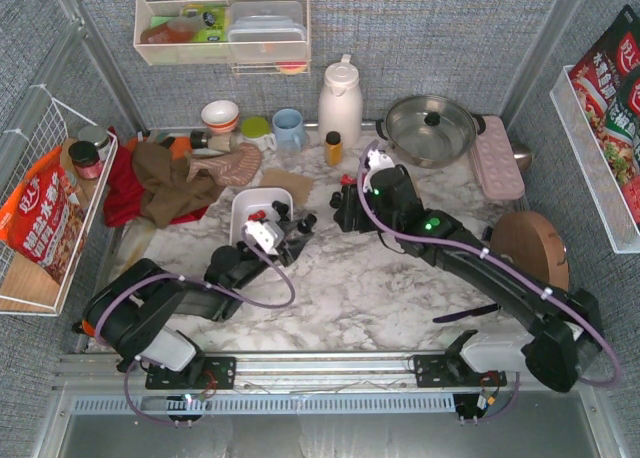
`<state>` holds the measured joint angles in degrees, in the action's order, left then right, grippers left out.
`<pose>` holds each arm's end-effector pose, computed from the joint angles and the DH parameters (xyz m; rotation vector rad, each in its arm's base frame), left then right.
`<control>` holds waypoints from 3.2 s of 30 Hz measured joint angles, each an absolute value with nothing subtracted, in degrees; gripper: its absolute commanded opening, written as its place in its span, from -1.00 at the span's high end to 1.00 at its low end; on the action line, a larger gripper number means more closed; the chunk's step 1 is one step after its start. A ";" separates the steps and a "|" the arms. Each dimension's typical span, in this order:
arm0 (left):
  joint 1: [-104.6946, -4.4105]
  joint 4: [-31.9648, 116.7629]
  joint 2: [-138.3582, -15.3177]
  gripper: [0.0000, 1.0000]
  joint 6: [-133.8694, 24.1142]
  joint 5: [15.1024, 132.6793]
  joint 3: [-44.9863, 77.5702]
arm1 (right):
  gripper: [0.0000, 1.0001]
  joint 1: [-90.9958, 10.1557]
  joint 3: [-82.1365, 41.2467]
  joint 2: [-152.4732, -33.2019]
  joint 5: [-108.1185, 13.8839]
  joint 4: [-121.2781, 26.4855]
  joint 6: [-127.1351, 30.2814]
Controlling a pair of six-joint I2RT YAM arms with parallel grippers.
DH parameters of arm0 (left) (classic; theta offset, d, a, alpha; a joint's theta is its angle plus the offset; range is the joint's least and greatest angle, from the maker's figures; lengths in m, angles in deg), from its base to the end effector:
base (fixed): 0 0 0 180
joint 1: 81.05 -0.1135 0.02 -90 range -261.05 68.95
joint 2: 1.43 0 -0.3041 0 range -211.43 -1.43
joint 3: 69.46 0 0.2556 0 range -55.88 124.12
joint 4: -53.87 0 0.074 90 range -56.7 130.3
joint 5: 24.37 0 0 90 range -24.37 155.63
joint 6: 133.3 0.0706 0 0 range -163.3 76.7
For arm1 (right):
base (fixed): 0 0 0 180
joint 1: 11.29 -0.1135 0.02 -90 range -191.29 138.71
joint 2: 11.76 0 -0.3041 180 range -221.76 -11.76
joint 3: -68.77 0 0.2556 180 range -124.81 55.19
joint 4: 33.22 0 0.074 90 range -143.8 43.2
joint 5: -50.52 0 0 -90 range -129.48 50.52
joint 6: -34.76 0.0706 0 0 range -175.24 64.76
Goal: Mix the coffee capsules in the storage basket
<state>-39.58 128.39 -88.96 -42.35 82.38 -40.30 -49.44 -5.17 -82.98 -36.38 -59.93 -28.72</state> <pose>0.1940 -0.1987 0.2391 0.7176 1.1353 -0.7894 0.2457 0.1881 0.3548 -0.1720 2.0454 0.6661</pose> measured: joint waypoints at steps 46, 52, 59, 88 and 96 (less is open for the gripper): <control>-52.32 58.62 -94.29 -0.99 -65.97 69.07 -8.48 | -0.09 -34.89 -18.65 -124.99 -28.80 -57.61 -40.13; -52.32 59.06 -93.42 -0.94 -65.76 73.22 -9.22 | 0.26 -34.67 -16.99 -123.92 -29.00 -56.67 -40.11; -52.32 60.59 -91.06 -0.89 -64.60 74.32 -10.75 | 0.35 -34.84 -15.31 -121.36 -29.91 -56.41 -40.11; -32.50 111.65 -84.28 -0.99 -27.03 79.24 -31.56 | 0.33 -50.25 -2.35 -82.37 -42.48 -57.41 -28.35; -30.81 115.45 -84.87 -0.80 -27.05 80.59 -31.56 | 0.32 -51.00 -0.08 -81.21 -43.49 -54.92 -25.40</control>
<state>-30.81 115.45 -84.87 -27.05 80.59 -31.56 -51.00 -0.08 -81.21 -43.49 -54.92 -25.40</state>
